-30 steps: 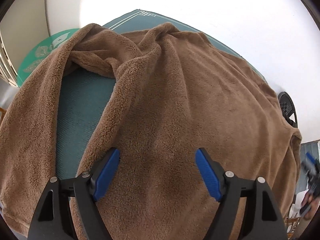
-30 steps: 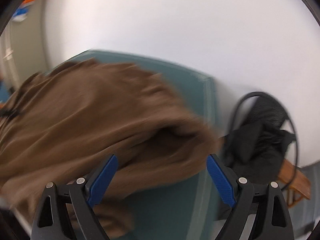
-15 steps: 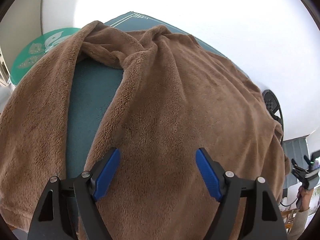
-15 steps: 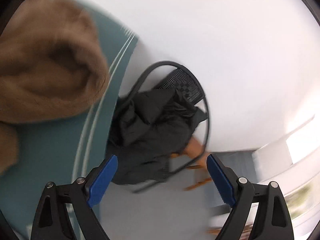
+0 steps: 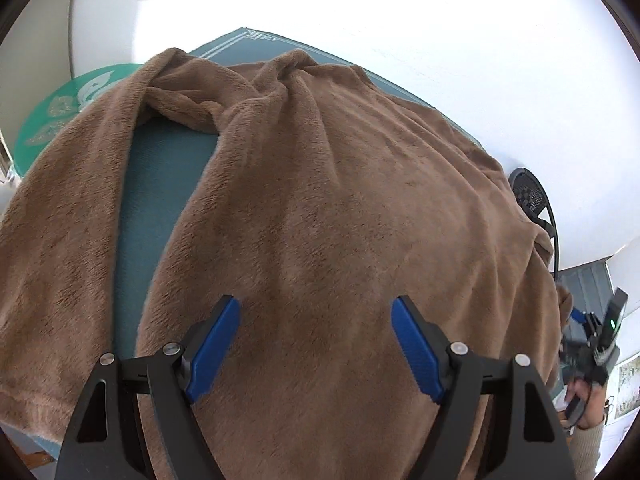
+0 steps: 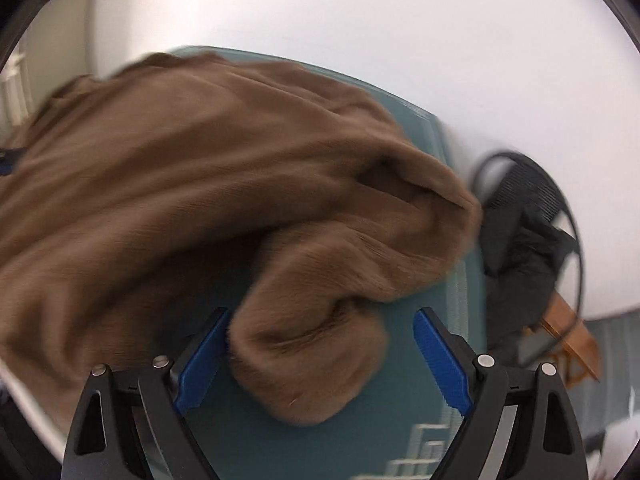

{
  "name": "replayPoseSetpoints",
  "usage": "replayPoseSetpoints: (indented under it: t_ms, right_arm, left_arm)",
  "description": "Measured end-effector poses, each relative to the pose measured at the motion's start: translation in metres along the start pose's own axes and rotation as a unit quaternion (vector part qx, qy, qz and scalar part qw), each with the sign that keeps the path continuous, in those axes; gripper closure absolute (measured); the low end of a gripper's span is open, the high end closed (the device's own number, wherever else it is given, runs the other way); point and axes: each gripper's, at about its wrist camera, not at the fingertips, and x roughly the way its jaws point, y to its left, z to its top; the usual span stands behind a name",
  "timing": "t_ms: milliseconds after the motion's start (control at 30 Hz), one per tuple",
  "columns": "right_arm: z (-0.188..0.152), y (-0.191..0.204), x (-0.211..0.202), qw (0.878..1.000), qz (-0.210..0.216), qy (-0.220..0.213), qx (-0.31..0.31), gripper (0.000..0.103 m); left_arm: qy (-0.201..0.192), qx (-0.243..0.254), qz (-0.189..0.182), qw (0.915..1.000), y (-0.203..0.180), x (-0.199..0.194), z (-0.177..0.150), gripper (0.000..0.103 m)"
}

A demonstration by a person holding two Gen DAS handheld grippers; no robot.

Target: Fold clothes

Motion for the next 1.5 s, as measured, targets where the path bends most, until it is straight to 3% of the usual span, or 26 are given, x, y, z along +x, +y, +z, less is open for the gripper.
replayPoseSetpoints:
  t_ms: [67, 167, 267, 367, 567, 800, 1033, 1133, 1267, 1500]
  right_arm:
    - [-0.006, -0.025, 0.009, 0.996, -0.086, 0.015, 0.016, 0.011]
    - [-0.027, -0.077, 0.003, 0.976, -0.205, 0.029, 0.069, 0.011]
    - [-0.050, -0.084, -0.045, 0.981, -0.156, -0.046, 0.106, 0.011]
    - [-0.070, -0.041, -0.093, 0.990, -0.049, -0.115, 0.064, 0.011]
    - [-0.099, 0.061, -0.129, 0.984, 0.068, -0.155, -0.056, 0.011]
    - [-0.107, 0.096, -0.103, 0.977, 0.035, -0.149, -0.146, 0.011]
    - [-0.089, 0.132, -0.086, 0.964, 0.010, -0.162, -0.210, 0.011]
    - [-0.081, 0.141, -0.092, 0.960, 0.018, -0.186, -0.210, 0.011]
    - [-0.064, 0.142, -0.096, 0.962, 0.018, -0.217, -0.165, 0.011]
    - [-0.076, 0.117, -0.105, 0.962, 0.006, -0.209, -0.175, 0.012]
  left_arm:
    - [-0.003, -0.005, 0.002, 1.0000, 0.006, -0.003, -0.004, 0.021]
    - [-0.006, -0.012, 0.002, 0.9999, 0.014, -0.006, -0.011, 0.021]
    - [-0.015, -0.009, 0.002, 0.9999, 0.013, -0.010, -0.016, 0.021]
    - [-0.017, -0.007, 0.000, 0.9998, 0.008, -0.010, -0.019, 0.021]
    - [-0.014, 0.011, -0.009, 0.9998, -0.007, -0.012, -0.027, 0.021]
    - [-0.025, 0.003, -0.012, 0.9996, 0.000, -0.026, -0.039, 0.021]
    - [-0.045, -0.024, -0.006, 0.9987, 0.023, -0.045, -0.052, 0.021]
    - [-0.050, -0.030, -0.002, 0.9983, 0.031, -0.050, -0.058, 0.021]
    - [-0.051, -0.034, -0.003, 0.9981, 0.037, -0.051, -0.064, 0.021]
    - [-0.060, -0.028, -0.002, 0.9978, 0.042, -0.060, -0.071, 0.021]
